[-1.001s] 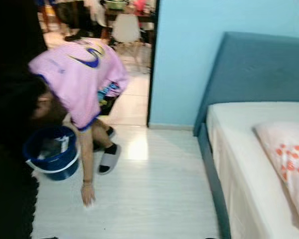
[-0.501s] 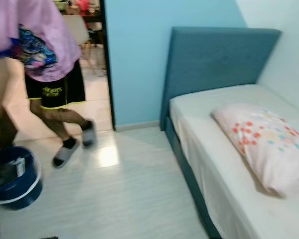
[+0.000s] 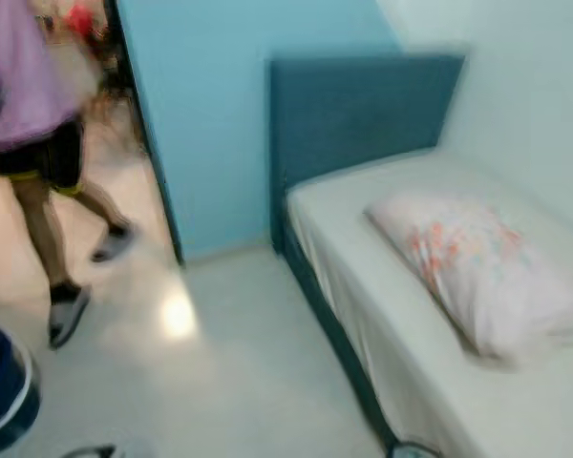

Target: Clean up the room

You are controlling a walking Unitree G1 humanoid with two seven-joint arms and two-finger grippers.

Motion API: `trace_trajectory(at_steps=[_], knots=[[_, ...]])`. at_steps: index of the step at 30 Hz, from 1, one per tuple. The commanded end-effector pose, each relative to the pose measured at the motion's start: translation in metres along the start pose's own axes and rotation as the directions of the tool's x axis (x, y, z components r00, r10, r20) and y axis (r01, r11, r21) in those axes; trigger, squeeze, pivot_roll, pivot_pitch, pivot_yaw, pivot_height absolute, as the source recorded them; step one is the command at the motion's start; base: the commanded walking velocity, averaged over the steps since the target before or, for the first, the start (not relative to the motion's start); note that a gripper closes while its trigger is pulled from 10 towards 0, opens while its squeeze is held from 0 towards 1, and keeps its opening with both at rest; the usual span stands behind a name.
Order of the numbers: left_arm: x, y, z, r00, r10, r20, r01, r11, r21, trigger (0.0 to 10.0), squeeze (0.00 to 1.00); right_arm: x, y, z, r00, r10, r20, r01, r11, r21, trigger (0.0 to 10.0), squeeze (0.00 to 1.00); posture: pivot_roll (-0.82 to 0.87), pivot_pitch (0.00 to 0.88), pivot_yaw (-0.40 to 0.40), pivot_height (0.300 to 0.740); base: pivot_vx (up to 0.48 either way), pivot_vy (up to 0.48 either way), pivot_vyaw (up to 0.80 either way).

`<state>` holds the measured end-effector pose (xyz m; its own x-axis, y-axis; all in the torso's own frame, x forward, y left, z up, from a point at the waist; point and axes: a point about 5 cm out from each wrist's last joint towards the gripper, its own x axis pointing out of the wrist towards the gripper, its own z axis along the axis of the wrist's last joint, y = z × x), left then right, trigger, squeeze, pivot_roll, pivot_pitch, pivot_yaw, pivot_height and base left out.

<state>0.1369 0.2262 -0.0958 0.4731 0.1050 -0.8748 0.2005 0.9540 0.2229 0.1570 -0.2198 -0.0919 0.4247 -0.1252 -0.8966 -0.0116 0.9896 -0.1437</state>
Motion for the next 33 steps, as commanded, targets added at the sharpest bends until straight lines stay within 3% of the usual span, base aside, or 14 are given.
trace_trajectory(at_steps=[1, 4, 8, 11, 15, 33], knots=[[-0.002, 0.002, -0.008, 1.0, 0.018, -0.024, -0.018, 1.0, -0.011, 10.0, 0.0, 0.001, 0.009, 0.01, 0.998, 0.029, 0.055, -0.033, 0.998, 0.062, 10.0, 0.0, 0.07, 0.0, -0.07, 0.74, 0.48, 0.0, 0.0], [-0.002, 0.006, -0.007, 0.997, 0.077, 0.006, -0.076, 0.996, -0.055, 10.0, 0.0, 0.001, 0.018, 0.028, 0.989, 0.087, 0.124, -0.106, 0.982, 0.154, 10.0, 0.0, 0.07, 0.0, -0.07, 0.74, 0.48, 0.0, 0.0], [-0.002, 0.007, -0.006, 0.995, 0.096, 0.019, -0.094, 0.993, -0.078, 10.0, 0.0, 0.001, 0.023, 0.037, 0.982, 0.12, 0.148, -0.141, 0.98, 0.141, 10.0, 0.0, 0.08, 0.0, -0.076, 0.74, 0.48, 0.0, 0.0], [-0.003, 0.008, -0.004, 0.992, 0.114, 0.053, -0.108, 0.987, -0.117, 10.0, 0.0, -0.002, 0.036, 0.068, 0.959, 0.179, 0.222, -0.204, 0.974, 0.094, 10.0, 0.0, 0.08, 0.0, -0.076, 0.74, 0.48, 0.0, 0.0], [-0.003, 0.007, -0.004, 0.992, 0.111, 0.055, -0.105, 0.988, -0.111, 10.0, 0.0, -0.003, 0.038, 0.078, 0.951, 0.189, 0.245, -0.216, 0.973, 0.086, 10.0, 0.0, 0.08, 0.001, -0.077, 0.74, 0.48, 0.0, 0.0], [-0.003, 0.004, -0.01, 0.995, 0.096, -0.001, -0.096, 0.993, -0.074, 10.0, 0.0, -0.001, 0.03, 0.065, 0.961, 0.189, 0.201, -0.206, 0.976, 0.067, 10.0, 0.0, 0.07, 0.009, -0.082, 0.74, 0.48, 0.0, 0.0]])
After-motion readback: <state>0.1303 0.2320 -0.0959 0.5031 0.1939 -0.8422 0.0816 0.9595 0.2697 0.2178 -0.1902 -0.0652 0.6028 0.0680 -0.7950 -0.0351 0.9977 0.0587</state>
